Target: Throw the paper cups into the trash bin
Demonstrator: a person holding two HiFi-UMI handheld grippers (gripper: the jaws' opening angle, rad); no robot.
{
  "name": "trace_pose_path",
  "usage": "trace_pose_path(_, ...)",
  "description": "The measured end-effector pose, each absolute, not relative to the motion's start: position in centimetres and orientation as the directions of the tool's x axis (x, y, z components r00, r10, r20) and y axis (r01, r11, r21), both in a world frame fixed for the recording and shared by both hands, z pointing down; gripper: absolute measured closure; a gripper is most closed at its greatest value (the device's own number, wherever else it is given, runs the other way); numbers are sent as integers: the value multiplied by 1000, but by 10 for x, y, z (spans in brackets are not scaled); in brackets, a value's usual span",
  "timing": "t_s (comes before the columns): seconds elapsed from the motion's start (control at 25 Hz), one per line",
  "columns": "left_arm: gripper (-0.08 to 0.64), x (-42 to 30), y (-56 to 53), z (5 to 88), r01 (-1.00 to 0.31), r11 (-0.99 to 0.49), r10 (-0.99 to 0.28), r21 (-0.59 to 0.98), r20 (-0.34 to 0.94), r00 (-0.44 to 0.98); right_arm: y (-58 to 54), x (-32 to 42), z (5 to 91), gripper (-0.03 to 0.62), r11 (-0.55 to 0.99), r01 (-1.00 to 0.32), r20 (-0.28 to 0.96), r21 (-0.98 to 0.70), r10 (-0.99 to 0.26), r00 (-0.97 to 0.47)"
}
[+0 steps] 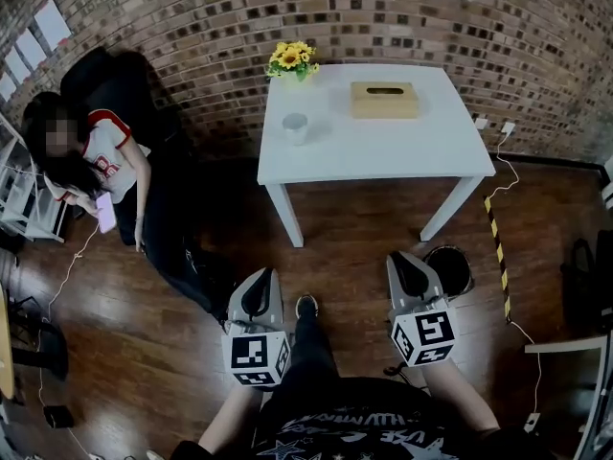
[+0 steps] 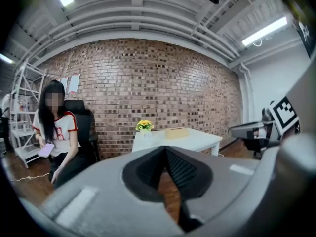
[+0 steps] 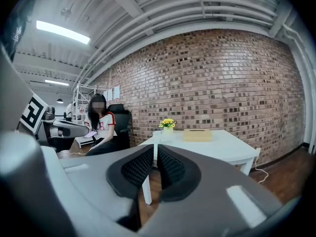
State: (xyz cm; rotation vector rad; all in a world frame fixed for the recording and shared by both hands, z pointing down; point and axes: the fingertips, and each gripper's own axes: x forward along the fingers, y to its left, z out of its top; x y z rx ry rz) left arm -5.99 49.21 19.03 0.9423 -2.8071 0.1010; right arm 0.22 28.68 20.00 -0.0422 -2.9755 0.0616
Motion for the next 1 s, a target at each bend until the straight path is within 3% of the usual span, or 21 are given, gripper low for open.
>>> trace_pose_path(0.24,555,-191,490,184,-613,790,-606,17,177,-775,299,-121,179,565,996,55,45,-68,59,-997)
trace_pose_path(0.56,555,-309,480,181,-699,715,-686,2,192,-701,313,-247,194,563,997,39,109,-60,45,-993)
trace_pose_path(1.0,555,-375,463,213,-691,720,-682,65,252,-687,326,-330,247,418,996,89,276,-21,92,-957)
